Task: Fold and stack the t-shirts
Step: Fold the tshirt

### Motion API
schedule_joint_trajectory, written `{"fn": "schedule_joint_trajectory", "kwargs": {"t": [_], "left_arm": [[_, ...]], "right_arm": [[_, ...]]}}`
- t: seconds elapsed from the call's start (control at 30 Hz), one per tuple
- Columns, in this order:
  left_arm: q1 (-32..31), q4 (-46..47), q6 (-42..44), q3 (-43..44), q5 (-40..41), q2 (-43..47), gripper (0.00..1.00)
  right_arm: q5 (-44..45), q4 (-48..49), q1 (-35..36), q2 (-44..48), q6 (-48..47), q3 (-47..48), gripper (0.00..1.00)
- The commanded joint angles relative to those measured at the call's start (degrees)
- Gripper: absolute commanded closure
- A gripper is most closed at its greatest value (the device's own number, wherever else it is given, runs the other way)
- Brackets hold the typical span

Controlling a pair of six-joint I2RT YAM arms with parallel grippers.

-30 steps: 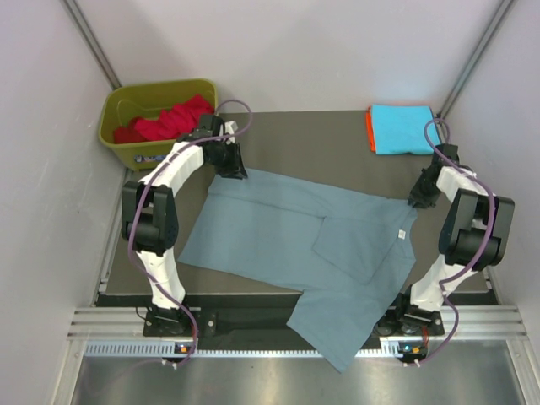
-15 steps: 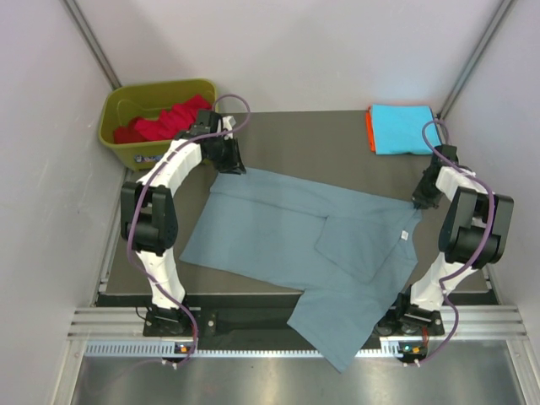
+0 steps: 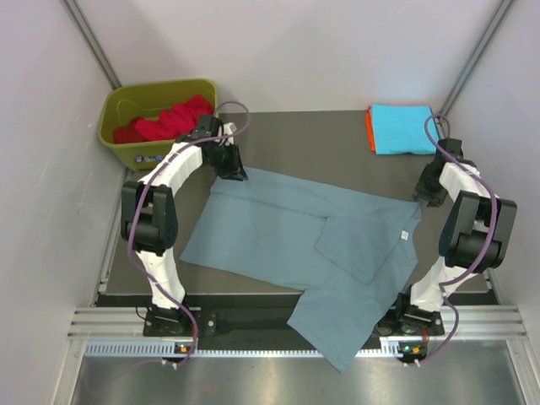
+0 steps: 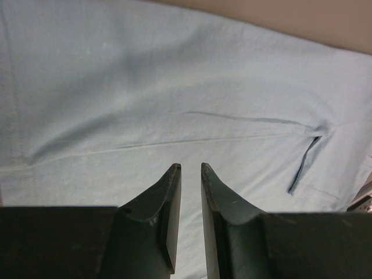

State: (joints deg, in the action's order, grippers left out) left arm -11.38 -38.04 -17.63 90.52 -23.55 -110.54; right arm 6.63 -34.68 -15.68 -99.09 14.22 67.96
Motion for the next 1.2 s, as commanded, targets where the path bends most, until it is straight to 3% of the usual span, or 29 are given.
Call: {"fn": "schedule_joint_trajectory", "kwargs": {"t": [0.0,0.33,0.53,0.8,1.03,1.17], "left_arm": [[0.30,0.42,-0.04,-1.84,-1.94,2.26,0.75],[0.30,0.34,0.22,-2.63,-1.50,2.61,0.75],[0.04,0.95,2.51,1.93,1.39,0.33,0.67],[-2.68,-2.65,5.15,16.24,20.81,-7.75,0.62],[-9.01,-6.33,-7.40,22.14,39.44,-10.21,0.63],[-11.56,-5.29,-15.50,22.59,37.98,-13.11,0.62]], "right_arm": [[-0.04,0.04,-0.84,-0.84,-2.79,3.49,0.57],[-0.83,2.59,-0.84,-0.93,-4.02,-0.64,0.62],[-2.50,2.86,-0.75,-1.28,-2.09,-1.43,0.60],[-0.66,-0.13,-0.05,0.47,2.12,-2.04,0.57],[2.41,-2.41,0.04,2.32,4.41,-1.69,0.54],[3.39,-1.36,0.13,3.29,4.33,-3.10,0.49]]}}
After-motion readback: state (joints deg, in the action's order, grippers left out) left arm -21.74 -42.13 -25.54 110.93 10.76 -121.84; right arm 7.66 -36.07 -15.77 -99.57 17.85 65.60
